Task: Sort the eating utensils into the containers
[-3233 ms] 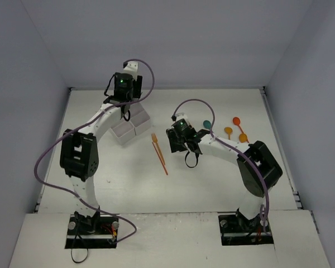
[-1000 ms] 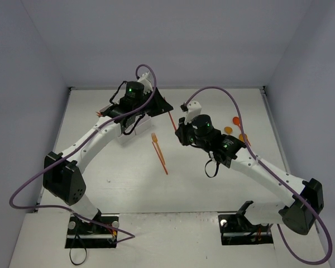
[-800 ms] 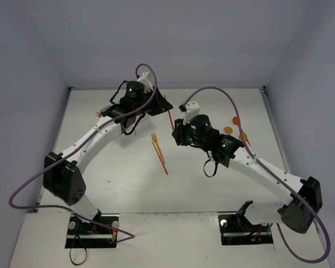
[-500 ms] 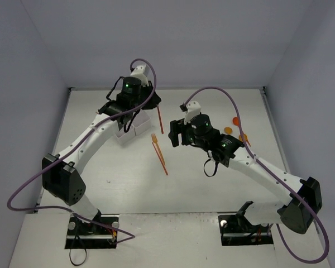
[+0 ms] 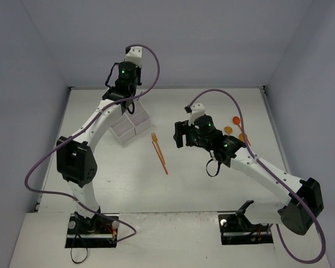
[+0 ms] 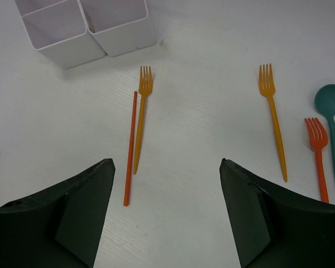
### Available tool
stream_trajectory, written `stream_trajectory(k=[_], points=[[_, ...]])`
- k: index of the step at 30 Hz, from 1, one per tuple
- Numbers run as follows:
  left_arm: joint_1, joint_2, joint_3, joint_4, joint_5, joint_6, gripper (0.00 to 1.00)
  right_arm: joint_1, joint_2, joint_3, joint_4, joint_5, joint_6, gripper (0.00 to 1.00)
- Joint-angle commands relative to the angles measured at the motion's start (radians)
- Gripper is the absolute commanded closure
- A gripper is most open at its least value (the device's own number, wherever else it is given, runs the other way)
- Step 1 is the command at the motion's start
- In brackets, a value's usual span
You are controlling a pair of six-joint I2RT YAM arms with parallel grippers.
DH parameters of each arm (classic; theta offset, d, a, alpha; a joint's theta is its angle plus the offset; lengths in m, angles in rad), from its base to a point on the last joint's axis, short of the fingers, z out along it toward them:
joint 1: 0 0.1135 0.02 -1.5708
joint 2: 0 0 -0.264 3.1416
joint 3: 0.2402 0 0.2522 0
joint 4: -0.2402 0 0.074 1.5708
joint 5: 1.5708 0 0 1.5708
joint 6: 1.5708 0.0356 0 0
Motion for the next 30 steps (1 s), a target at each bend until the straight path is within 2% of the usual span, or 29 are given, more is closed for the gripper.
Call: stream_trajectory(k=[1,9,17,20,25,30], points=[[0.039,0.064,0.080,0.160,-0.052,0.121,1.00,-0.004,-0.035,0.013,0.030,-0.020,0.008,0.26],[0.073,0.151,0.092,0.187,-0.059,0.104,0.95,-0.007,-0.026,0.001,0.022,-0.050,0.028,0.26],[0.073,0.122,0.017,0.185,-0.018,0.029,0.72,-0.005,0.030,0.030,-0.008,-0.118,0.029,0.26],[0.070,0.085,-0.012,0.183,0.001,0.020,0.59,0.009,0.074,0.051,-0.018,-0.131,0.034,0.28],[0.069,-0.058,-0.073,0.167,-0.001,-0.017,0.33,0.045,0.147,0.072,-0.056,-0.148,0.055,0.32],[0.069,-0.196,-0.095,0.012,0.053,-0.085,0.22,0.095,0.264,0.095,-0.118,-0.151,0.076,0.33]])
